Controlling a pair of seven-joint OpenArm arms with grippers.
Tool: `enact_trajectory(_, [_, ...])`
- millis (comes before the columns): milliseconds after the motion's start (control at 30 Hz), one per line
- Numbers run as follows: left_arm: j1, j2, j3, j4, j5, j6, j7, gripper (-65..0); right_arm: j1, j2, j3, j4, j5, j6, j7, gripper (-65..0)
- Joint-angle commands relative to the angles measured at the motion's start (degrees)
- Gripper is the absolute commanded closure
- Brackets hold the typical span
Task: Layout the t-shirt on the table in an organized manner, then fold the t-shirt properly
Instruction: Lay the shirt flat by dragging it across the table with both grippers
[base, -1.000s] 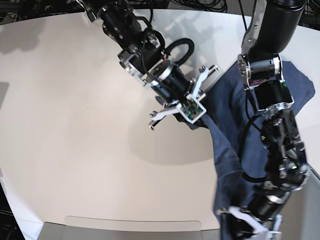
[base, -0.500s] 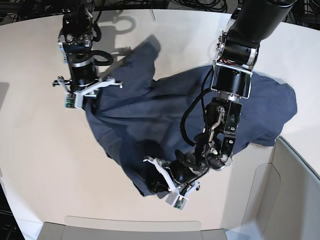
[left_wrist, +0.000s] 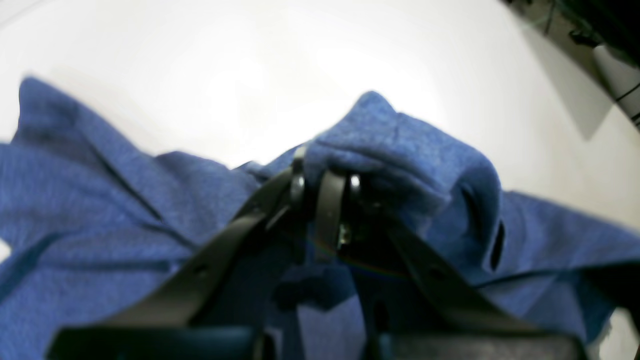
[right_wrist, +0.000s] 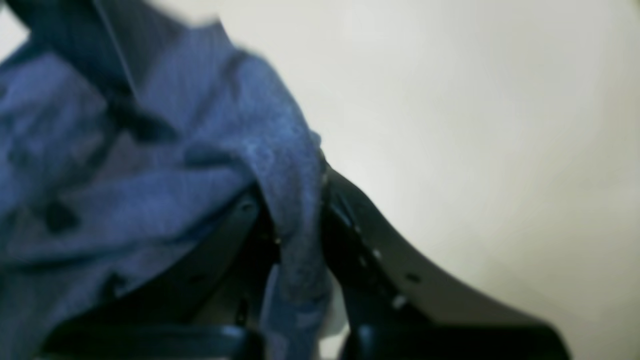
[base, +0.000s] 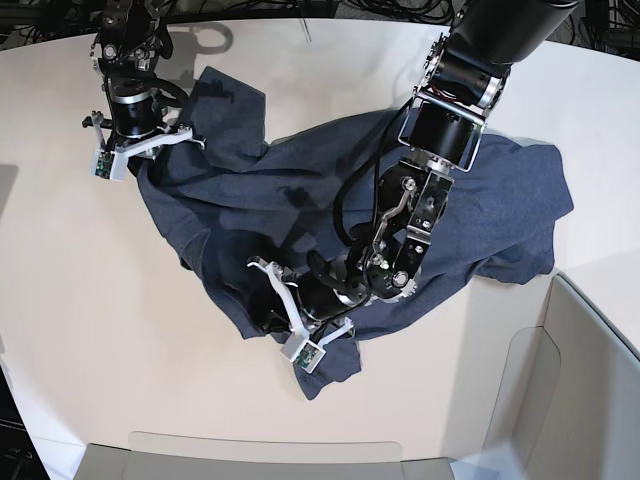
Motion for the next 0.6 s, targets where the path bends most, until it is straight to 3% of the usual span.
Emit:
enact_trajectory(0, [-1.8,2.1,-0.1,0.0,-1.0,-0.4,-1.8,0.0,-0.3,0.2,0.1,0.6,0.3,0.1,1.4,0.0])
enact_trajectory(133, [-2.1,8.0,0.0,-6.2,-1.1,-0.8,-6.5,-4.2,-2.8,0.1,0.0,0.6,0.3,0.2,1.4,0.0])
enact_trajectory(233, [-2.1,8.0,5.4,-11.6,-3.6,-0.8,-9.2,-23.0,-3.9,0.1,0.0,0.6,0.3,0.2,1.4,0.0])
enact_trajectory(333, [-2.2,8.0,13.0,-13.8,-12.5,-0.5,-13.0,-38.5,-4.5,0.1,-0.2,0.6,0.3,0.3,1.4,0.0])
enact_trajectory(433, [-2.9,8.0,16.4,-14.9,-17.9,-0.5,-13.0,-36.8,-4.7,0.5,-0.4,0.6,0.3,0.3,1.4,0.0])
enact_trajectory(567, [-3.9,8.0,16.4,-14.1,-19.7,-0.5,-12.9,-35.4,-4.3,0.5,-0.4,0.6,0.3,0.3,1.4,0.0])
